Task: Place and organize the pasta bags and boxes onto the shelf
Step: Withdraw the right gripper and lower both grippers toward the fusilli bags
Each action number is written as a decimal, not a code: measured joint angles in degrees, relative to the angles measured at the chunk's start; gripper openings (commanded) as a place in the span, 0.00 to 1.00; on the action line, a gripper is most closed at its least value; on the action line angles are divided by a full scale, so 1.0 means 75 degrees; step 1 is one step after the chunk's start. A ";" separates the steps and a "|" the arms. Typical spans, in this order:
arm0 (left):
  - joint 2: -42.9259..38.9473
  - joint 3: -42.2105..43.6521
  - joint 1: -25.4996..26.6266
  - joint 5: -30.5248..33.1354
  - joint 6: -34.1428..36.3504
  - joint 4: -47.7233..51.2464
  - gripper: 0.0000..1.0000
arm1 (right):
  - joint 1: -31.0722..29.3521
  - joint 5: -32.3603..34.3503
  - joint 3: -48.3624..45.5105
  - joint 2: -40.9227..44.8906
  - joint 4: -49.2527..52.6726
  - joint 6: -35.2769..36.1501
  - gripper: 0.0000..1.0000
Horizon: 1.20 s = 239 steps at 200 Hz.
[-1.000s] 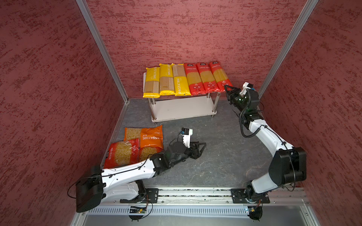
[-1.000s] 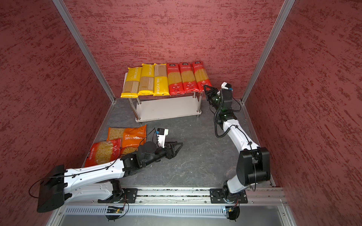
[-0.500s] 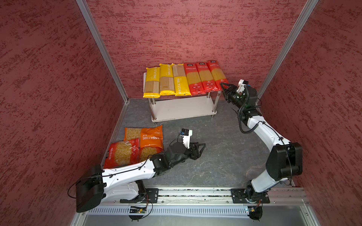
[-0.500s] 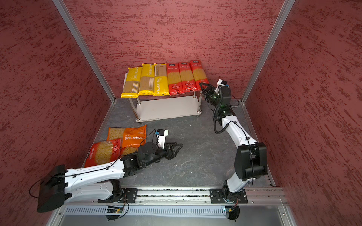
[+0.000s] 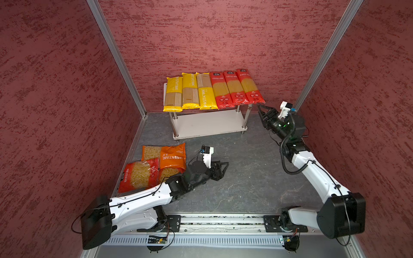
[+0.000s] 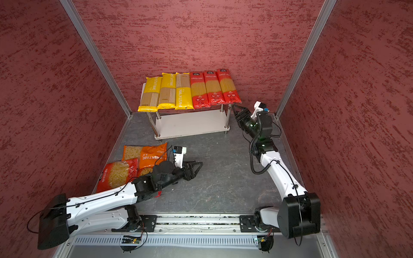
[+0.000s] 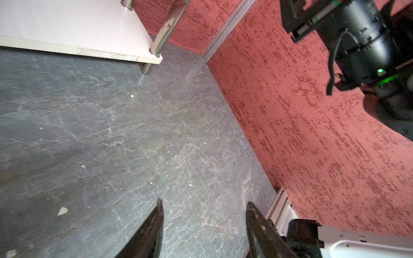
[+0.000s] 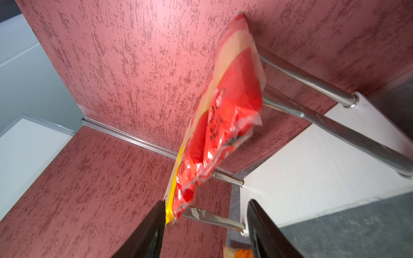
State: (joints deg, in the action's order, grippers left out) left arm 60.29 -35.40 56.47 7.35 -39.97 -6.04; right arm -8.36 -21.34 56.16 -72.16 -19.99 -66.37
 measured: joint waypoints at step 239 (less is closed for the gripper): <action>-0.2640 0.0216 -0.4220 0.0201 -0.0615 0.6231 0.65 | -0.6924 0.1652 0.0460 -0.5476 -0.0656 0.0131 0.56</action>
State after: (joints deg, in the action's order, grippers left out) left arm 40.49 -33.78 24.82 8.86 -44.58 40.69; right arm -60.29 -8.95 59.61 -113.23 -24.91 -65.39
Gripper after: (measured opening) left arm 0.649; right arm 0.566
